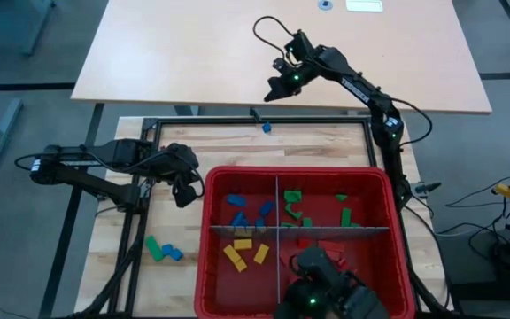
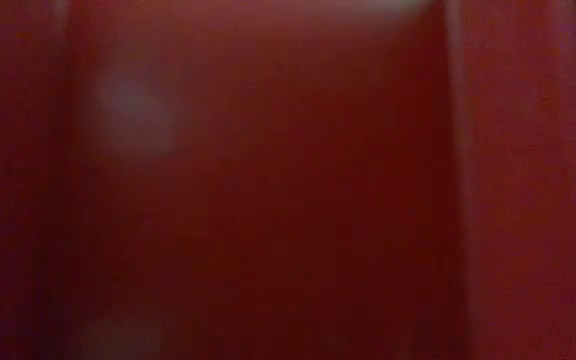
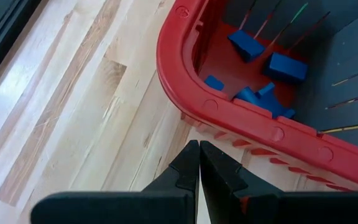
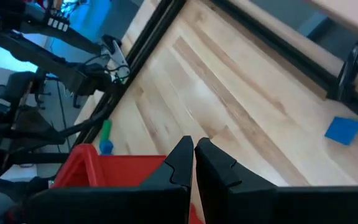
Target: Sort blocks
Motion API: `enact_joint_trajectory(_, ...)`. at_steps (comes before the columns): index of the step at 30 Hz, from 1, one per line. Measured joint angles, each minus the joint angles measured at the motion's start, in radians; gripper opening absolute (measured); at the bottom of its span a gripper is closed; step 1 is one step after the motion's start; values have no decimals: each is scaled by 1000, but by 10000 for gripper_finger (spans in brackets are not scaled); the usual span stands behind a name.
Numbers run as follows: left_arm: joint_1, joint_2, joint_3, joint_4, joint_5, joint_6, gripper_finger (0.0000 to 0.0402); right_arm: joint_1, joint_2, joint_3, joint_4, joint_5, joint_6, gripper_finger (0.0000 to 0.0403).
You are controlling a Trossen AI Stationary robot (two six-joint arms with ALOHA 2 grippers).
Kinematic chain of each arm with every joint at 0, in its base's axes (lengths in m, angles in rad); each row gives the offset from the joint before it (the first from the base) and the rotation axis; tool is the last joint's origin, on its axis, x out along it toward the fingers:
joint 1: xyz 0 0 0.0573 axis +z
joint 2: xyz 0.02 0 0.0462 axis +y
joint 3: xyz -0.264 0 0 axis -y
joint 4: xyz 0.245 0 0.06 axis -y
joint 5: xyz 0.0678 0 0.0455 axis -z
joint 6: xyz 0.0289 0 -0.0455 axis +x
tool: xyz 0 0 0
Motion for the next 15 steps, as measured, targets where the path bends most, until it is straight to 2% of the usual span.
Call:
enact_joint_trajectory(7, 0, -5, 0, 0, 0, 1, 0, -36, -5, 9, -23, 39, 1, 0)
enact_joint_trajectory(11, 0, -8, 0, -1, 0, 9, 0, -45, -41, 9, -41, 44, -122, 0)
enact_joint_trajectory(13, 0, -9, 0, -4, 0, 10, 0, -35, -68, 9, -78, 113, -236, 0)
enact_joint_trajectory(15, 0, -10, 0, -3, 0, 11, 0, -20, -97, 9, -134, 267, -374, 0)
